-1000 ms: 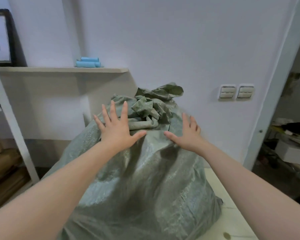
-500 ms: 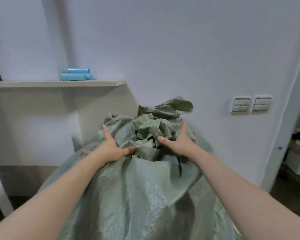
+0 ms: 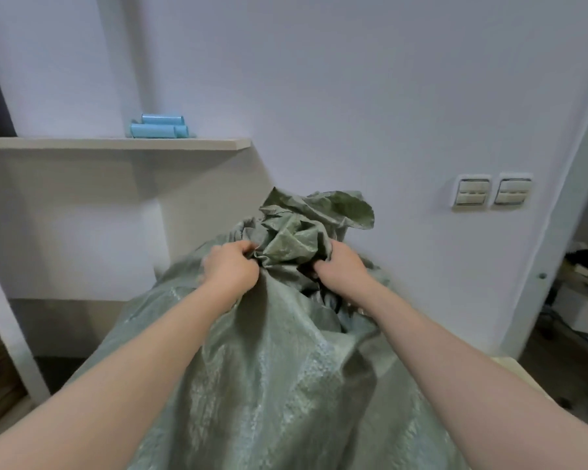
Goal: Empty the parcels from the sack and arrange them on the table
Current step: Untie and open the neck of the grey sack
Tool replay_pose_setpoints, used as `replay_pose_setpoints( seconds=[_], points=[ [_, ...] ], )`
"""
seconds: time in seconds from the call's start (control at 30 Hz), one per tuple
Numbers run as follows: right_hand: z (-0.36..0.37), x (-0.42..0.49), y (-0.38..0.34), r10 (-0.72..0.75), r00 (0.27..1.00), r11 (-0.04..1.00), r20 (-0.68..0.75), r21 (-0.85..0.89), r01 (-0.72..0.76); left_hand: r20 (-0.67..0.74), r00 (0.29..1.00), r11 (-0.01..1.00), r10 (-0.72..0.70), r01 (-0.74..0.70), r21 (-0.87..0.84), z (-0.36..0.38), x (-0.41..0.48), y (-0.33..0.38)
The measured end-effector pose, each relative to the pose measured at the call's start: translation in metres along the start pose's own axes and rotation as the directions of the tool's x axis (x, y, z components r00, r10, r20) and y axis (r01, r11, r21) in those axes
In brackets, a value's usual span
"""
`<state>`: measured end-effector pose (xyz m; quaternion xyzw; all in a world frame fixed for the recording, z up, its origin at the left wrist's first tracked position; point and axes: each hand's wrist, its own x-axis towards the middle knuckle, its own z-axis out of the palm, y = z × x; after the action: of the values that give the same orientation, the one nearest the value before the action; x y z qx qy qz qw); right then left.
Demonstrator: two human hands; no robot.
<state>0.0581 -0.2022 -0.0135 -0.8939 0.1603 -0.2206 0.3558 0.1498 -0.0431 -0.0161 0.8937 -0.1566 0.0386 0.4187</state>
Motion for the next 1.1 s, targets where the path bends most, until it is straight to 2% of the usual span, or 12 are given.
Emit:
replay_pose_setpoints(
  seconds=[0.1,0.17,0.23,0.4,0.53,0.63,0.73,0.87,0.9,1.0,1.03,1.1],
  points=[
    [-0.013,-0.018,-0.027,-0.103,0.993,0.981,-0.064,-0.169,0.091,0.123,0.989,0.921,-0.079,0.12,-0.372,0.001,-0.019,0.019],
    [-0.017,-0.029,-0.042,-0.157,0.984,0.955,-0.084,-0.267,0.13,0.304,0.948,0.685,-0.094,0.283,-0.671,-0.005,-0.029,0.029],
    [-0.015,-0.042,-0.054,-0.236,0.968,0.923,-0.082,-0.33,0.197,0.352,0.931,0.565,-0.097,0.343,-0.751,-0.008,-0.033,0.028],
    [-0.004,-0.081,-0.07,-0.381,0.915,0.896,0.128,-0.192,0.4,0.281,0.954,0.605,-0.1,0.282,-0.744,-0.029,-0.076,0.022],
    [-0.012,-0.109,-0.069,-0.365,0.838,0.875,0.406,-0.159,0.458,0.243,0.965,0.734,-0.095,0.233,-0.638,-0.051,-0.097,0.006],
    [-0.012,-0.121,-0.075,-0.261,0.828,0.842,0.496,-0.303,0.447,0.141,0.985,0.857,-0.104,0.16,-0.489,-0.056,-0.115,-0.001],
    [-0.01,-0.129,-0.084,-0.438,0.865,0.624,0.243,-0.61,0.488,0.059,0.997,0.961,-0.048,0.062,-0.27,-0.055,-0.132,-0.008],
    [-0.023,-0.127,-0.096,-0.776,0.585,0.59,-0.237,-0.602,0.539,-0.031,0.999,0.991,0.043,-0.038,0.13,-0.065,-0.144,-0.022],
    [-0.024,-0.12,-0.097,-0.741,0.607,0.625,-0.285,-0.623,0.471,-0.044,0.996,0.976,0.08,-0.069,0.209,-0.068,-0.149,-0.022],
    [-0.028,-0.112,-0.095,-0.283,0.958,0.808,-0.053,-0.552,0.208,-0.046,0.987,0.94,0.156,-0.133,0.315,-0.073,-0.164,-0.029],
    [-0.029,-0.117,-0.094,-0.138,0.984,0.869,0.111,-0.463,0.174,-0.058,0.984,0.943,0.168,-0.144,0.3,-0.076,-0.168,-0.032],
    [-0.023,-0.132,-0.088,-0.037,0.923,0.931,0.384,-0.323,0.171,-0.102,0.976,0.948,0.192,-0.158,0.275,-0.08,-0.175,-0.037]
  ],
)
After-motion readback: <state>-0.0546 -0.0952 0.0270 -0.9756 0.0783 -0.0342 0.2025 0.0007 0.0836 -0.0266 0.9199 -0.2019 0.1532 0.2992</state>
